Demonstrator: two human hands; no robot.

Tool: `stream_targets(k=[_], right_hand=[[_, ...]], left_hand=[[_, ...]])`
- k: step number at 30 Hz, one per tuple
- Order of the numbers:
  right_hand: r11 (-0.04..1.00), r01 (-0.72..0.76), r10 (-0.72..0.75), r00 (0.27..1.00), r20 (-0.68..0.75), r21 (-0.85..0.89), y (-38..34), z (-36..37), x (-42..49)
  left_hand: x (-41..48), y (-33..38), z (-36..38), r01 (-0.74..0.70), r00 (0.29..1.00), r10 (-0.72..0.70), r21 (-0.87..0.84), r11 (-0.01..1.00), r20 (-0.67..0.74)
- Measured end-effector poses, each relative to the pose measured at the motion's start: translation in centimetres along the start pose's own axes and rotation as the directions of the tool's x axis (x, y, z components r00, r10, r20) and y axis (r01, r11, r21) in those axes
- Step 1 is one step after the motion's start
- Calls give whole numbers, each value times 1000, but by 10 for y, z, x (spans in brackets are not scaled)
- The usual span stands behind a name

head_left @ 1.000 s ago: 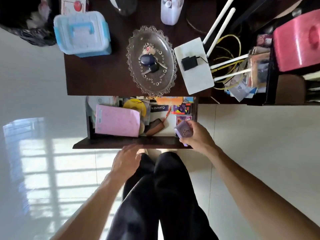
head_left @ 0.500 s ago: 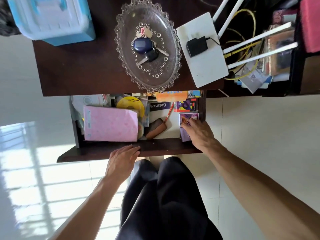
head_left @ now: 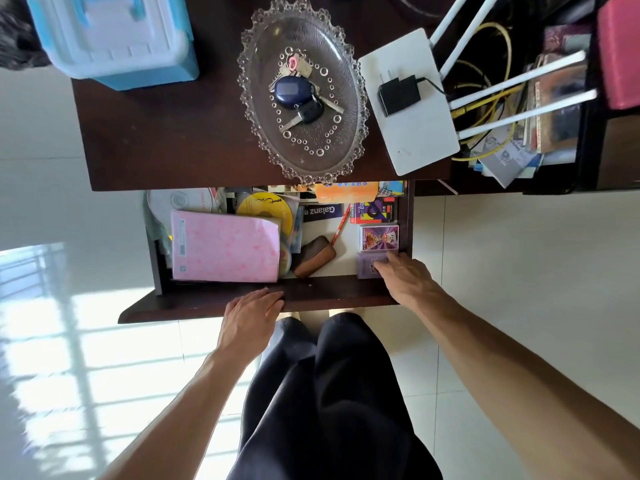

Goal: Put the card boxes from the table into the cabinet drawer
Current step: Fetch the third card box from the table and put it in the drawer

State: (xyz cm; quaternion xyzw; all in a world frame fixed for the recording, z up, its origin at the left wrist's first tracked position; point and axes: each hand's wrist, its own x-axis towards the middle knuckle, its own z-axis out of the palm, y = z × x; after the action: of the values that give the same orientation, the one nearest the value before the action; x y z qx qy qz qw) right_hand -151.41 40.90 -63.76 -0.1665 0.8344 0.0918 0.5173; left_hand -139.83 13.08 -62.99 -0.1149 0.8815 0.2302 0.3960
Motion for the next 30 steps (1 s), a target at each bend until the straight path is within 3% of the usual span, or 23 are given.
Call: stream_targets(k=[4, 10, 16, 20, 24, 30], right_hand=[[992, 95, -90, 994, -65, 85, -16, 0, 11], [993, -53, 53, 999, 3, 102, -25, 1, 18], [986, -63, 60, 998, 23, 156, -20, 11, 15], [953, -91, 81, 996, 49, 289, -24, 12, 14], [865, -107, 112, 994, 20, 491, -33, 17, -5], [881, -133, 230, 959, -164, 454, -45, 22, -56]], left_hand=[[0, -3, 2, -7, 1000, 7, -3, 1000, -29], [-1, -3, 3, -13, 999, 12, -13, 1000, -42], [0, -1, -4, -35, 999, 34, -37, 999, -22], [-2, 1, -12, -45, 998, 44, -23, 999, -41], [-13, 3, -20, -9, 999, 8, -36, 999, -49], [-36, 3, -31, 90, 993, -96, -77, 993, -74]])
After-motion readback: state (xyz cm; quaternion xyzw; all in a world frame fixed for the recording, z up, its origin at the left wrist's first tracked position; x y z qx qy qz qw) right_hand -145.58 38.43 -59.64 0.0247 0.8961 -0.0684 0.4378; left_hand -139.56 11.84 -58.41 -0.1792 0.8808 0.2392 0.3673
